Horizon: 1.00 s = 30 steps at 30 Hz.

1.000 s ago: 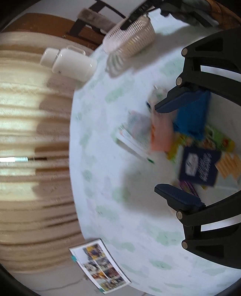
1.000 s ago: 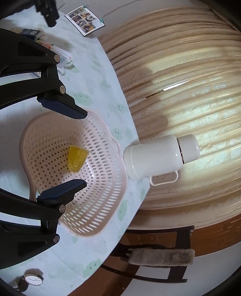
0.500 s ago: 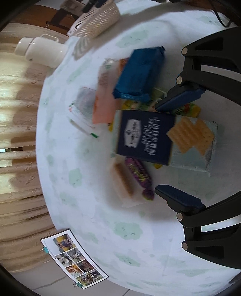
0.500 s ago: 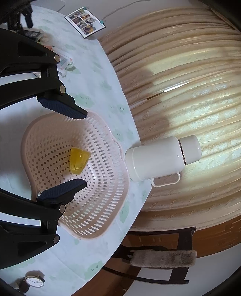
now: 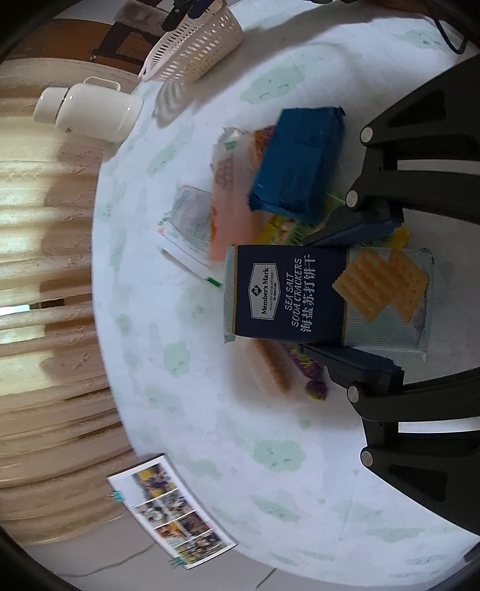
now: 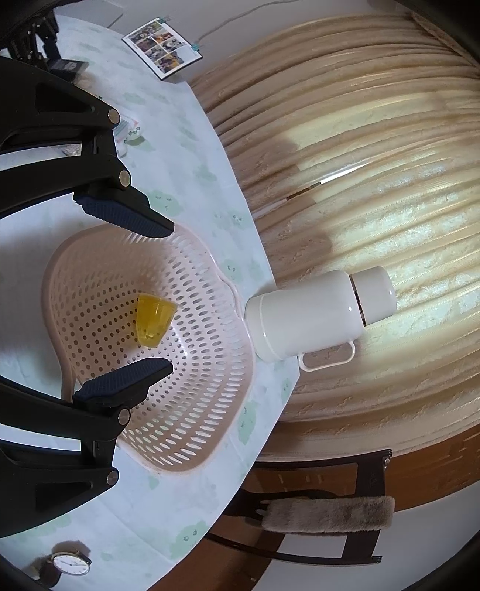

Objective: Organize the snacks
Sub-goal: 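Lift the cracker box with the left tool and carry it toward the basket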

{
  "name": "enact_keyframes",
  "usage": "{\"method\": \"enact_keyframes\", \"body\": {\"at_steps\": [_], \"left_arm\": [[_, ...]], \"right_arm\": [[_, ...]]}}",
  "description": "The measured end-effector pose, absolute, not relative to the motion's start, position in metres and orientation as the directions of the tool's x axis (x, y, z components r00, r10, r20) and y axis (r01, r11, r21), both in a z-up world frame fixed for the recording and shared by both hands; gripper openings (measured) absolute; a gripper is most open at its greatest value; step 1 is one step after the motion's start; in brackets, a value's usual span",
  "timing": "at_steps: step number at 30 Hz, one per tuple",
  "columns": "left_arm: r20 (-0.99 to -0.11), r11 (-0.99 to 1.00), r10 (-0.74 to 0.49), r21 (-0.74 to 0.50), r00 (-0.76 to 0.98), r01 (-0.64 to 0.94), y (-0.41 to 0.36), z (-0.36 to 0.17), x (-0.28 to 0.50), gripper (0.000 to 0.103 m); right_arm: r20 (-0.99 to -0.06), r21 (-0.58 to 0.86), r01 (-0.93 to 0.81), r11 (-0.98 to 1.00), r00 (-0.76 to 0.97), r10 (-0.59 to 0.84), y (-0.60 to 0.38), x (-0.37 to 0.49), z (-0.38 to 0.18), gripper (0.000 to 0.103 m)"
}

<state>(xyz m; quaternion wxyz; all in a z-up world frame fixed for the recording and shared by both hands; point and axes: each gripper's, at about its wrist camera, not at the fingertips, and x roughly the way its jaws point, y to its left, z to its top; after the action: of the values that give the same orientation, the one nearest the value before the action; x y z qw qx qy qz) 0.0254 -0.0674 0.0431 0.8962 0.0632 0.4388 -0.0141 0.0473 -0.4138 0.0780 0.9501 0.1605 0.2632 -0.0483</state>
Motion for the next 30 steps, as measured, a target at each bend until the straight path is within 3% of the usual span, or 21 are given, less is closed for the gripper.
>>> {"method": "enact_keyframes", "body": {"at_steps": [6,30], "left_arm": [[-0.725,0.979,0.050,0.170,0.687,0.108,-0.096,0.067,0.027,0.046],[-0.638,0.909,-0.137,0.224,0.758,0.353,-0.241,0.112,0.050,0.046]], "right_arm": [[-0.514,0.284,0.180,0.942,0.858,-0.009,-0.414,0.047,0.078,0.068],[-0.490,0.325,0.222,0.919,0.871,-0.038,-0.430,0.041,0.082,0.068]]}}
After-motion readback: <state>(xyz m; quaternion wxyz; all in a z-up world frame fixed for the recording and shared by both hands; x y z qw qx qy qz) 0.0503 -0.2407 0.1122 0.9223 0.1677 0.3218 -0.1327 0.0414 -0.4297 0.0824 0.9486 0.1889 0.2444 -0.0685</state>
